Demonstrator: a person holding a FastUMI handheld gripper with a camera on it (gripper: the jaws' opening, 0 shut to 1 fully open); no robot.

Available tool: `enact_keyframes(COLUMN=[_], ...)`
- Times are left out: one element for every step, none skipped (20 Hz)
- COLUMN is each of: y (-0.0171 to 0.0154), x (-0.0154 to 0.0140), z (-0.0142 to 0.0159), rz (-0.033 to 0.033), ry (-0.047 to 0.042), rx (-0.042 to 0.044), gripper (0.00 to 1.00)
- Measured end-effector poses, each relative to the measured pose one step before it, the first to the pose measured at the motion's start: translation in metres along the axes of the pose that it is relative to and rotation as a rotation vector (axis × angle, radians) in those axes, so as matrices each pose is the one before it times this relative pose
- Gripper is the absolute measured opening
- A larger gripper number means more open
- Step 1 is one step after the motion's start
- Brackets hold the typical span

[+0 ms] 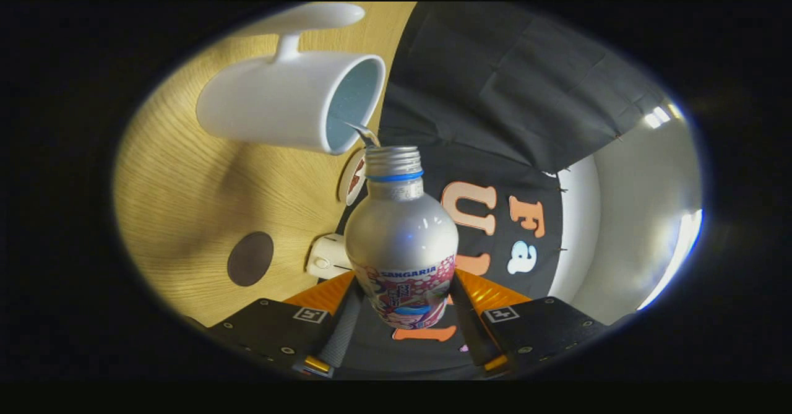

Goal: Take the bottle from table, then pour the juice into the cup, finally place the bottle on the coaster

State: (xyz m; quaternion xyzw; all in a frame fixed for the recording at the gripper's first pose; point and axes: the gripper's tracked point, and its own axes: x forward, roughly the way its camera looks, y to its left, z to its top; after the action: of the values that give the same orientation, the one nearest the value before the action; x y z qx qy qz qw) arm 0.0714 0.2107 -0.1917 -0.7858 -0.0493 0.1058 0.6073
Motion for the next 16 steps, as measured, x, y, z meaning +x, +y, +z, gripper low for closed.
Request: enact_keyframes(y=[-0.00260, -0.00163, -0.00011, 0.00015, 0.00005, 0.00069, 0.00034, 0.00098, 0.00014, 0.00009, -0.00026, -0.00080, -0.00079, -0.00022, -0.00075, -0.00068], x=[0.00112, -0.00006, -0.00068, -0.00108, 0.00080, -0.00030, -0.00054, -0.00125, 0.00003, -0.00019, -0.00014, -0.00050, -0.00010, -0.00014, 0.00025, 0.00030], z=[0.00131, 0.00094, -0.00010, 0.00095, -0.00131, 0.00021, 0.00164, 0.00114, 0.00052, -0.00020, -0.00054, -0.00013, -0.00041, -0.00043, -0.00069, 0.00030], rz=[-0.00283, -0.00306, -0.00214, -0.00060, -0.00054, 0.00083, 0.00149, 0.00287, 0.00152, 0.00168, 0.00241, 0.00110, -0.00451, -0.00237, -0.00219, -0.00285], ry=[-0.00392, -0.00221, -0.00177, -0.00054, 0.00266, -0.00150, -0.00305, -0.00531, -0.00382, -0.00302, -0.00249, -0.00378, -0.00135, 0.00012, -0.00130, -0.00370], rx=[-0.00634, -0.00633, -0.00610, -0.00450, -0.00295, -0.00447, -0.00457, -0.00495, -0.00585, -0.00513, -0.00512, -0.00548, -0.00614, -0.00620, -0.00579, -0.00582], gripper=[0.76, 0.76, 0.76, 0.76, 0.76, 0.76, 0.76, 0.76, 0.76, 0.76, 0.76, 0.76, 0.76, 0.76, 0.76, 0.76])
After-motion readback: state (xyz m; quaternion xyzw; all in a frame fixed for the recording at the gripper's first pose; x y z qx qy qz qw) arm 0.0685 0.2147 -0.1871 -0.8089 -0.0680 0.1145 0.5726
